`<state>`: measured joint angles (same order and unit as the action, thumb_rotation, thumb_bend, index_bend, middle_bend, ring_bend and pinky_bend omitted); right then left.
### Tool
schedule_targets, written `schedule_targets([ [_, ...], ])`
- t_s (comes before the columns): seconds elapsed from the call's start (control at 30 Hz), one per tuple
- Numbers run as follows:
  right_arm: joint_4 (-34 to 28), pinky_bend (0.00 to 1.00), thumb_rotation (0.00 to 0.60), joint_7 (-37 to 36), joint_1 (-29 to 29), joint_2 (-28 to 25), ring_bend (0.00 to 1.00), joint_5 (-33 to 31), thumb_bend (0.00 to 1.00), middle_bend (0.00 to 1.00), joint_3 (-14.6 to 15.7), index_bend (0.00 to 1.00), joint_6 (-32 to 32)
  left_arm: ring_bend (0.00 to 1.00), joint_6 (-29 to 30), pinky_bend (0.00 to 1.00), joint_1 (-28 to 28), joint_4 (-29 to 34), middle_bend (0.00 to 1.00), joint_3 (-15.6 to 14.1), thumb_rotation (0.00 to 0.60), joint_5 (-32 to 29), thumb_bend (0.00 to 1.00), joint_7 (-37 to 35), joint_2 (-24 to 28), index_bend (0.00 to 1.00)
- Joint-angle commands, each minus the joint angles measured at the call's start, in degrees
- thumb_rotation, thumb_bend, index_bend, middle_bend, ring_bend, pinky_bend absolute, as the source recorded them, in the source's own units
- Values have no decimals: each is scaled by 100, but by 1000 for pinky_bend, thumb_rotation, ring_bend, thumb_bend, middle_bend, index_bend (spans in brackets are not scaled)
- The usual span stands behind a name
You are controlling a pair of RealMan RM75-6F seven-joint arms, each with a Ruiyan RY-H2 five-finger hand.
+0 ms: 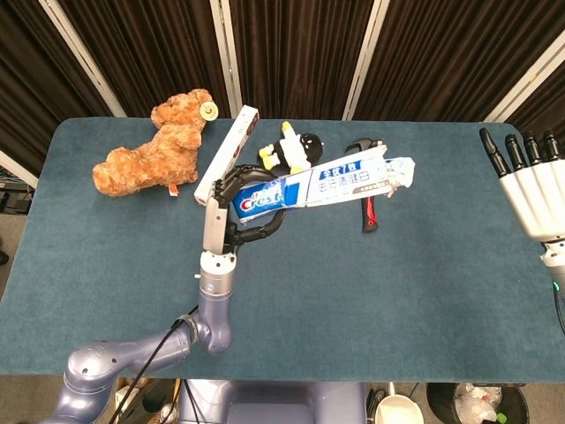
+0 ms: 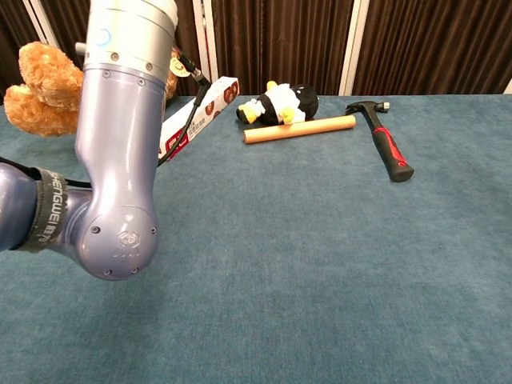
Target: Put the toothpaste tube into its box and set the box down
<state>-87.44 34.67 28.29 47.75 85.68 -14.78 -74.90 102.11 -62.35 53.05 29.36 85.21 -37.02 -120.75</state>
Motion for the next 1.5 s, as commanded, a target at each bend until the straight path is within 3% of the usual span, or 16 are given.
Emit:
schedule_targets([
  [0.03, 23, 291, 600, 11, 13, 32, 283, -23, 360, 308, 14, 52, 29, 411, 40, 467, -13, 11, 458, 55, 600, 30, 493, -58, -10, 343],
  [0.4, 114, 291, 600, -35, 21, 87, 283, -16, 359, 307, 55, 51, 22, 385, 628, 467, -107, 269, 435, 459, 600, 133, 494, -332, -10, 334],
  [0.77, 96, 291, 600, -34, 20, 92, 283, -7, 360, 308, 88, 51, 19, 330, 943, 467, -51, 571, 376, 425, 600, 332, 486, -253, 46, 289],
  [1.0, 65, 291, 600, -44, 33, 83, 283, 32, 360, 307, 91, 51, -8, 413, 709, 490, 64, 494, 484, 370, 600, 143, 631, -219, 60, 362],
  [1.23, 77, 290, 600, -59, 5, 102, 283, 57, 360, 308, 143, 51, -14, 413, 310, 516, 294, 143, 484, 142, 600, -38, 628, -184, 157, 361],
  [1.5, 104, 291, 600, -73, -32, 160, 283, -20, 360, 308, 133, 51, -70, 413, -109, 516, 980, -402, 483, -615, 600, -77, 625, -229, 362, 361],
])
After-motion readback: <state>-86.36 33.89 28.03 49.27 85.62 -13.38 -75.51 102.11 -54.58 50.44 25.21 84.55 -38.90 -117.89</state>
